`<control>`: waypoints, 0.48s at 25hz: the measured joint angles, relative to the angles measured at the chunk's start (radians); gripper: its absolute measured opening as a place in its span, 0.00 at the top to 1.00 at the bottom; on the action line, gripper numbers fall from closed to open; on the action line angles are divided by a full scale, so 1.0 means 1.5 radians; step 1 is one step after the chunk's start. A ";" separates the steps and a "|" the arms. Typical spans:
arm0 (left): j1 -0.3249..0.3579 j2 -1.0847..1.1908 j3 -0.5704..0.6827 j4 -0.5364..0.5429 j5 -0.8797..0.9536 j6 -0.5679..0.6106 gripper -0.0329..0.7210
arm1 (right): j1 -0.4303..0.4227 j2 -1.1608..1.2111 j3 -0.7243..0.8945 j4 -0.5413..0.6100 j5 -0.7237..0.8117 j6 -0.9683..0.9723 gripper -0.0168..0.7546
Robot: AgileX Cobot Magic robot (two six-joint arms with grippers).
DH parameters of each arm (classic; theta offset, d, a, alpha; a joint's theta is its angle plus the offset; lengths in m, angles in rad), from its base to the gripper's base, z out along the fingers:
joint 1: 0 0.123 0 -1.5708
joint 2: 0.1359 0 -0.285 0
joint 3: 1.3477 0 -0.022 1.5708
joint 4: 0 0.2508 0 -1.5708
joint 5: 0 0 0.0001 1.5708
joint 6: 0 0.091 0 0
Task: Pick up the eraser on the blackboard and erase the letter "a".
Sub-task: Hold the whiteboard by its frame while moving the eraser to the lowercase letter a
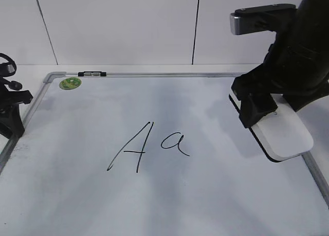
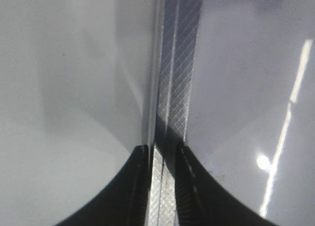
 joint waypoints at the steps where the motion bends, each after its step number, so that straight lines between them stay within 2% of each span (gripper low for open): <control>1: 0.000 0.000 0.000 0.000 0.000 0.001 0.79 | 0.000 0.000 0.000 0.000 0.000 0.000 0.29; 7: 0.000 0.000 -0.001 0.001 -0.001 0.005 0.90 | 0.000 0.000 0.000 -0.004 0.000 0.000 0.29; 12: 0.000 0.000 -0.002 0.002 -0.002 0.008 0.90 | 0.000 0.000 0.000 -0.006 0.000 0.000 0.29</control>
